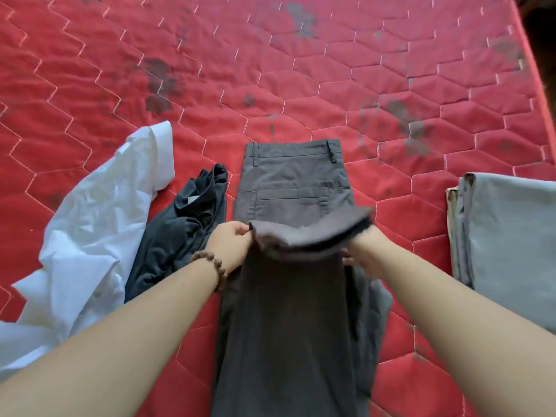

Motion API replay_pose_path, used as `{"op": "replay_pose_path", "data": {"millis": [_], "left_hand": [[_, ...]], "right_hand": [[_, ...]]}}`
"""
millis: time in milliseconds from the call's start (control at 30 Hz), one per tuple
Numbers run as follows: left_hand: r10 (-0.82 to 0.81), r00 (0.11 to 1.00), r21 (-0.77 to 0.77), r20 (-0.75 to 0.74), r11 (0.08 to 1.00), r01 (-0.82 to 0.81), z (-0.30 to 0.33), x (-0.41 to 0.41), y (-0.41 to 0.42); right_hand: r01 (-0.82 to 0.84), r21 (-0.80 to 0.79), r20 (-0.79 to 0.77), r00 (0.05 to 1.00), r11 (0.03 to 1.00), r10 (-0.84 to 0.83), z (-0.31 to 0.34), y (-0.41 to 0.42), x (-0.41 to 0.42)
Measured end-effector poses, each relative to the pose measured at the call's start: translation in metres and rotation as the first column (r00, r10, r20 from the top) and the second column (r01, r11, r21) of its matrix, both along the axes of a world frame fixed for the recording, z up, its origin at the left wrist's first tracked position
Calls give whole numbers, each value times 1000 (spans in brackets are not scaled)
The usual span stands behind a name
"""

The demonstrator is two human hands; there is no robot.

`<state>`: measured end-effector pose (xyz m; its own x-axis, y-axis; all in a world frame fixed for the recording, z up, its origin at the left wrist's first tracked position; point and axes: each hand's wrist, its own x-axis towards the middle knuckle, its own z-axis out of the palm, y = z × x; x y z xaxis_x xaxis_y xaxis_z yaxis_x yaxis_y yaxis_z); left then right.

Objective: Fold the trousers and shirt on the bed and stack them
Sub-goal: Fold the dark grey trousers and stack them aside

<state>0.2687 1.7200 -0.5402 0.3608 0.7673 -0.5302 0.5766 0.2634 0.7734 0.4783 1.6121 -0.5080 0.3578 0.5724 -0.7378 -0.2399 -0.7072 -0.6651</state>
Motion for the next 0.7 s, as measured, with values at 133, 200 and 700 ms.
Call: {"op": "replay_pose_path", "data": {"millis": [133,200,700], "left_hand": [[40,993,-21,-109,999,-42,-13,7,7],[-44,988,68,-150,996,55,-12,9,10],[115,982,148,-149,985,-93,-15,27,50]], "right_hand": [[-161,-115,262,947,980,186,-25,0,2],[-175,-111,421,883,978,206,-29,2,3],[-225,-80,637,738,971,224,-34,50,11]]}}
